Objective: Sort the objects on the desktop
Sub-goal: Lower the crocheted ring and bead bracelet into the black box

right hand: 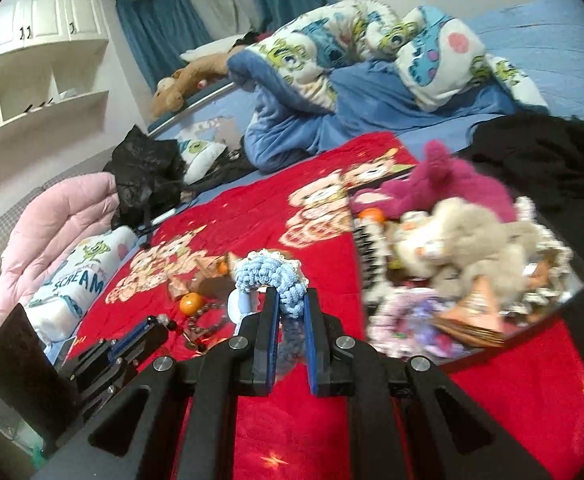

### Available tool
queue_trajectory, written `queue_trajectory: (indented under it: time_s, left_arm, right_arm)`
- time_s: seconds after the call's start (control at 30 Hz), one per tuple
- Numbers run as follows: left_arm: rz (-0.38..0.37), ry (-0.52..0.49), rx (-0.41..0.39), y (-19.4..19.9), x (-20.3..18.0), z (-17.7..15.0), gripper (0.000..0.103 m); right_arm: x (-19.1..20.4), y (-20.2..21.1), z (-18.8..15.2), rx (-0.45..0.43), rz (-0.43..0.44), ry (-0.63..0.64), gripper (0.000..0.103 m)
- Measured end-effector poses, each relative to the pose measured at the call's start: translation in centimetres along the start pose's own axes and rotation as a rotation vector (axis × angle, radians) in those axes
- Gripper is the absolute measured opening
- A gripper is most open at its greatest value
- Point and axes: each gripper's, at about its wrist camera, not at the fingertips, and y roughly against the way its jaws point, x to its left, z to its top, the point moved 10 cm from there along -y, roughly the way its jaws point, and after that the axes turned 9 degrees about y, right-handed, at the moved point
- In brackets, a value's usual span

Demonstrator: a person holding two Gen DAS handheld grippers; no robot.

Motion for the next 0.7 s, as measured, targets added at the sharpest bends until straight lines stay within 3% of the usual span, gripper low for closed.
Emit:
queue_trajectory:
  time_s: [0.37, 0.7]
  left_arm:
    - [-0.131, -0.119, -0.006, -1.0, -9.6, 1.0, 0.010]
    - [-0.182, -0.131, -0.001, -1.5, -13.0, 2.2, 0.010]
  right_arm:
    - [-8.2, 7.8, -1.7, -0.046, -0.136, -0.068, 0.012]
    - [-11.4, 10.0, -1.6, -0.084, -0.152, -0.137, 0.012]
